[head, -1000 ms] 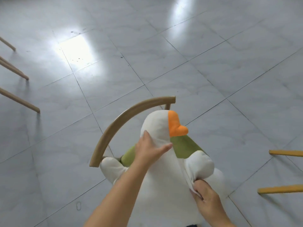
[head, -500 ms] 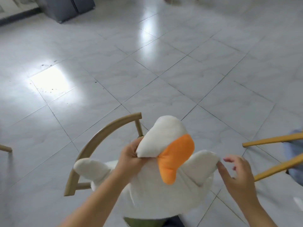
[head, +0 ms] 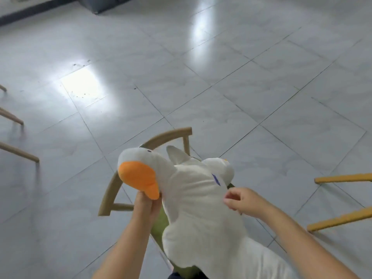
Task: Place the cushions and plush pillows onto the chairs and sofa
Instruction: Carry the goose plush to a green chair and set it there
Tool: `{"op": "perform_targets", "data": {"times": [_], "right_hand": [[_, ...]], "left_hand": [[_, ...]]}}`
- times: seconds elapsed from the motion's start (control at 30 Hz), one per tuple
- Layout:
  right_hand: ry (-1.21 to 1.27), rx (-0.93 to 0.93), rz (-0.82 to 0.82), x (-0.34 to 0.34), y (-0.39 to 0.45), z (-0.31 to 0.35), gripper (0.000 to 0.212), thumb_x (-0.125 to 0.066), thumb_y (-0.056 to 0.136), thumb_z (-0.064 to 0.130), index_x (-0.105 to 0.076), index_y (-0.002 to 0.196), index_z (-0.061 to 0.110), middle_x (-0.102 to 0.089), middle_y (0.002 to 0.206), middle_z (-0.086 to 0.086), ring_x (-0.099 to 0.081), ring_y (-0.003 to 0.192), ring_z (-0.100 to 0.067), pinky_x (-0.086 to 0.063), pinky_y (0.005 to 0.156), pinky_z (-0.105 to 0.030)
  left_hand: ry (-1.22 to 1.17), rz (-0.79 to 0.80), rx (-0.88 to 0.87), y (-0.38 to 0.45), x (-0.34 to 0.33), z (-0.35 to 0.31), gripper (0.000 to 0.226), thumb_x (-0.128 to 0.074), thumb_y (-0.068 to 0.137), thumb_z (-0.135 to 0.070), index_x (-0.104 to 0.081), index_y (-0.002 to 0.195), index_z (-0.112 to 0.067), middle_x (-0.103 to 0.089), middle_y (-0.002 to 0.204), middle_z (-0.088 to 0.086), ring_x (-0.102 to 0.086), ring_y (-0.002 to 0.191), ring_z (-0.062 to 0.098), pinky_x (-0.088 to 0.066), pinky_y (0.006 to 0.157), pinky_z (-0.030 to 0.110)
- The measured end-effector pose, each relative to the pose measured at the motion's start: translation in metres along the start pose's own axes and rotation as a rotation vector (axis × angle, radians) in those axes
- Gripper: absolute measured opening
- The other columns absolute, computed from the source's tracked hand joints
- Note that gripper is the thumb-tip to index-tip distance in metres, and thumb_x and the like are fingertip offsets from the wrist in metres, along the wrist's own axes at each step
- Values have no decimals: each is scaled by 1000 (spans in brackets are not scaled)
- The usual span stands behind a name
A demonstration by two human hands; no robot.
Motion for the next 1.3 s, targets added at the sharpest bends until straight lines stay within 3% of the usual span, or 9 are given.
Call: {"op": "perform_targets", "data": {"times": [0.07,0.17,0.37,0.5,0.73,0.87,0.97,1.17,1.3], "right_hand": [[-146,4,12,-39,32,-4,26,-56,87,24,-55,112,15,-57,106,-4,-55,97,-13,-42,79,-22],[-326,40,41,-83,70,-1,60,-55,88,28,-27,140,18,-31,145,-6,-32,132,-22,-30,107,-30],[-628,158,61,-116,126,29,83,-61,81,36,-8,144,29,-3,156,0,-3,142,-26,-16,115,-43],[-745,142,185,-131,156,31,92,-61,79,46,2,144,31,7,156,6,11,143,-24,-4,116,-49],[-1022,267,164,-166,191,40,47,-45,89,45,-47,126,16,-40,138,-1,-27,128,-28,-29,99,-43],[-968,513,-52,-178,186,56,27,-49,87,23,-68,84,4,-66,94,-9,-58,98,-26,-43,82,-38],[-776,637,-247,-146,165,56,30,-45,71,24,-53,48,6,-56,50,-9,-55,51,-23,-34,52,-25],[-454,705,-588,-56,71,55,42,-25,97,38,-31,65,11,-43,51,-16,-28,57,-15,-20,53,-23],[-425,775,-727,-21,56,97,46,-26,96,38,-35,63,8,-40,54,-11,-27,58,-15,-17,55,-18]], "left_hand": [[16,-268,87,-10,47,20,27,-54,83,-4,-71,70,-20,-70,63,-8,-58,74,20,-56,60,21],[25,-476,218,-28,97,38,24,-32,96,-12,-49,112,-19,-54,110,-7,-46,104,18,-39,99,35],[148,-244,265,-34,97,39,34,-46,87,-1,-52,98,-33,-55,110,-10,-52,104,14,-42,98,32],[316,-260,244,-39,109,51,72,-57,83,3,-22,128,-42,-43,129,-9,-44,121,16,-46,89,30],[935,-402,440,-46,148,86,93,-65,75,-22,-1,142,-27,-40,140,2,-44,123,25,-38,97,29],[1414,-422,752,-53,162,98,68,-55,71,-55,-32,127,-23,-55,123,-2,-47,120,21,-28,107,37],[1471,-319,612,-42,152,92,50,-55,77,-50,-48,115,-18,-59,116,-3,-53,112,20,-34,94,29],[1703,-175,-251,-41,74,30,29,-49,76,-33,-53,57,-11,-58,45,4,-56,39,23,-31,50,23],[1616,-148,-532,-25,46,-21,37,-42,76,-31,-56,50,-9,-54,38,6,-46,29,21,-18,49,21]]}}
Point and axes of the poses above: each hand's wrist, its own y-axis towards the middle knuckle, its own x-axis out of the back of the hand, z = x × y, the point moved 7 cm from there along y, towards the middle knuckle
